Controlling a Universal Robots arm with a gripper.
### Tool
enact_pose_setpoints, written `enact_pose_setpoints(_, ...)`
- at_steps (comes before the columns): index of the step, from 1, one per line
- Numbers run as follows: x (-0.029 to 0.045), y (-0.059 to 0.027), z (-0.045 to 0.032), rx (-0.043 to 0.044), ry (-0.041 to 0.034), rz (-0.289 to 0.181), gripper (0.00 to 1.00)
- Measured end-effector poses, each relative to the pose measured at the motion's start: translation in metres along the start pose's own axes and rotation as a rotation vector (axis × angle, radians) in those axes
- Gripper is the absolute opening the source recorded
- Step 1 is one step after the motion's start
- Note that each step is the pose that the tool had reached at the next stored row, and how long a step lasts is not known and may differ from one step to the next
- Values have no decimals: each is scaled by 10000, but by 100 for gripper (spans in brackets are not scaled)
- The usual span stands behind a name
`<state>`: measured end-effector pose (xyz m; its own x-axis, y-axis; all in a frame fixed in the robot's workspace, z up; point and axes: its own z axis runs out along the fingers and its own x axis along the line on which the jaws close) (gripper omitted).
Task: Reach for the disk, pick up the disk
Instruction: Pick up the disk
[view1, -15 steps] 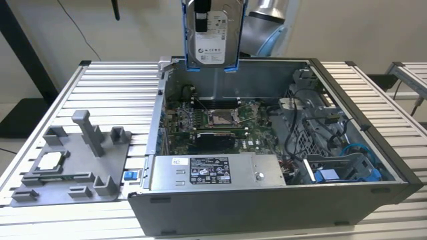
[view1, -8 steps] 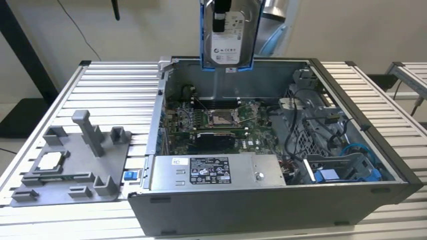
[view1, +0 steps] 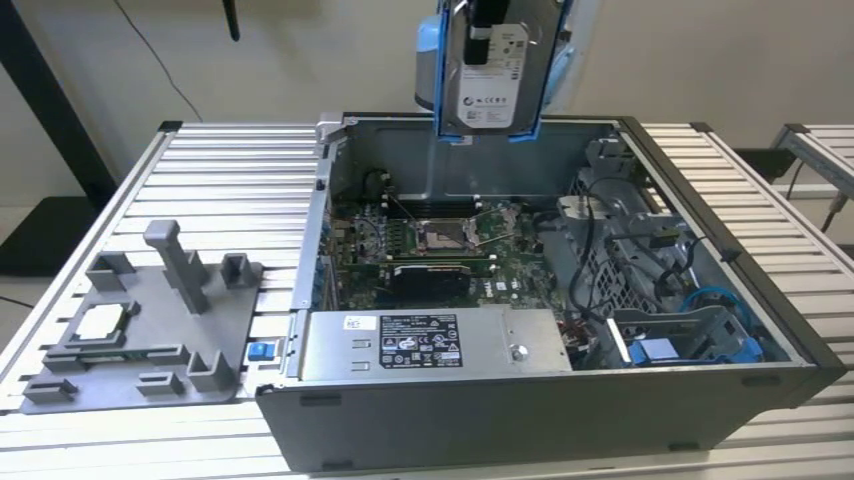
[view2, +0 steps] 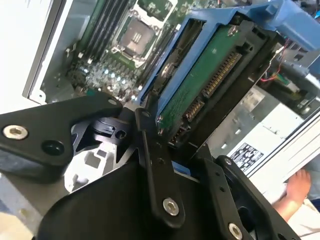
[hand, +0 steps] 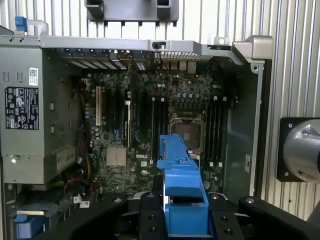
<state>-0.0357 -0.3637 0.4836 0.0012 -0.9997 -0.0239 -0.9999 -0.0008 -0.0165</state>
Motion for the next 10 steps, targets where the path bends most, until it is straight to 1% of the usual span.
enact_pose_setpoints(10,0,-455,7,-17,1,0,0)
